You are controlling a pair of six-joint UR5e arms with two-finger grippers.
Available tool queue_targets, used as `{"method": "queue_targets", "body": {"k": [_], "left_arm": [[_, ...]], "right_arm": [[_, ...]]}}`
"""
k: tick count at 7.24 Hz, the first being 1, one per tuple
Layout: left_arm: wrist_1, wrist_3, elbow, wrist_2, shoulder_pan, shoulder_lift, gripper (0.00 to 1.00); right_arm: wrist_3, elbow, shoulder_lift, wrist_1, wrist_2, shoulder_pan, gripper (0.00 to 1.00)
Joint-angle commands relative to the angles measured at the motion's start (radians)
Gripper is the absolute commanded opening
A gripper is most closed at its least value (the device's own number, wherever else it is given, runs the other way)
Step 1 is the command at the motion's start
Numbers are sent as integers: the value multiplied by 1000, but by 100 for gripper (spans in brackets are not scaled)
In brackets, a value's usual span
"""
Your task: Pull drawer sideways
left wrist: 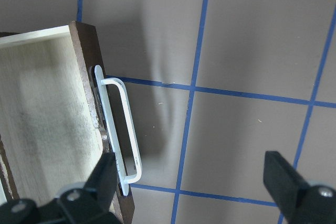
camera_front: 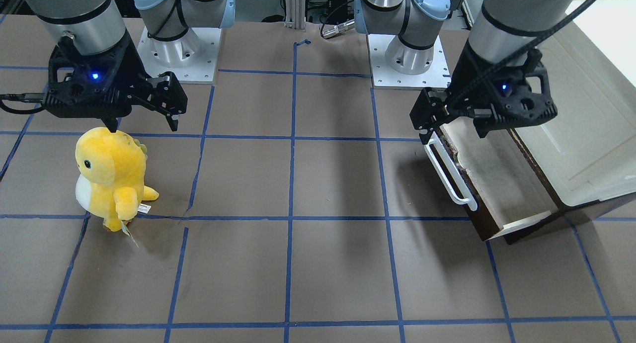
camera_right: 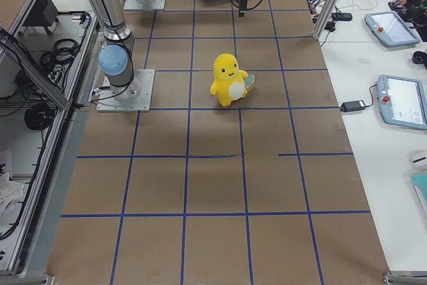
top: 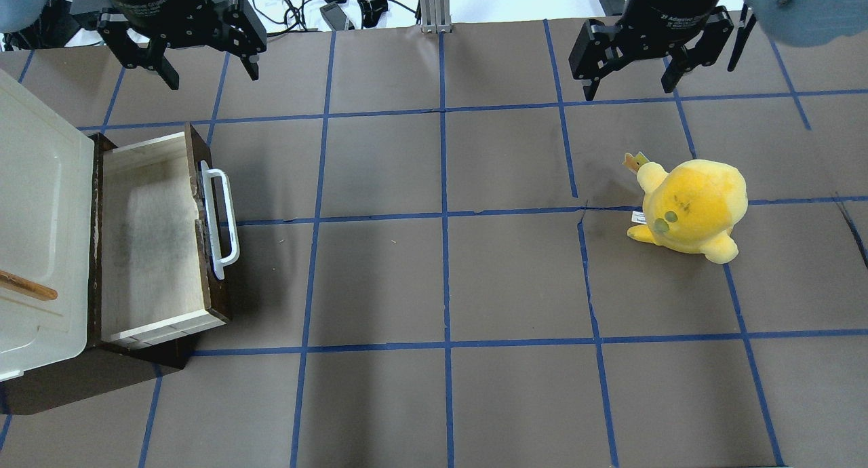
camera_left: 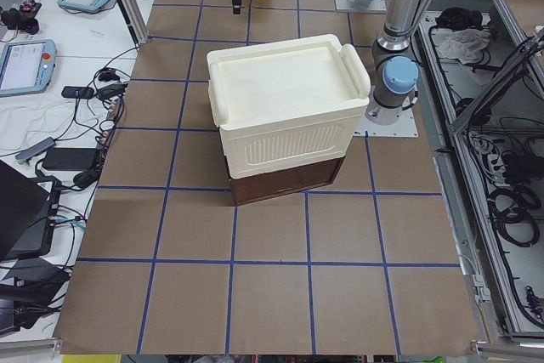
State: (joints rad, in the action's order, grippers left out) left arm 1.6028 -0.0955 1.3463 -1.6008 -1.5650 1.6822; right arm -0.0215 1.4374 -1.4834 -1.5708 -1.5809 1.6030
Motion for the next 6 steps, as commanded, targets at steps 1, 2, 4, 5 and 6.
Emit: {"method": "queue_targets", "body": {"k": [1, 2, 4, 5, 6], "left_arm": [[-70, 60, 98, 13, 5, -41, 100], [-93, 63, 137, 24, 6, -56, 100], [-95, 94, 192, 25, 10, -100, 100], [-84, 98, 195, 19, 11, -113, 100], [-83, 99, 197, 19, 13, -116, 100]], "right_arm": [[0, 0, 0, 0, 1, 0, 100], [0, 0, 0, 0, 1, 0, 100], [0, 0, 0, 0, -1, 0, 100], [0, 0, 0, 0, 1, 0, 100], [0, 0, 0, 0, 1, 0, 100]]}}
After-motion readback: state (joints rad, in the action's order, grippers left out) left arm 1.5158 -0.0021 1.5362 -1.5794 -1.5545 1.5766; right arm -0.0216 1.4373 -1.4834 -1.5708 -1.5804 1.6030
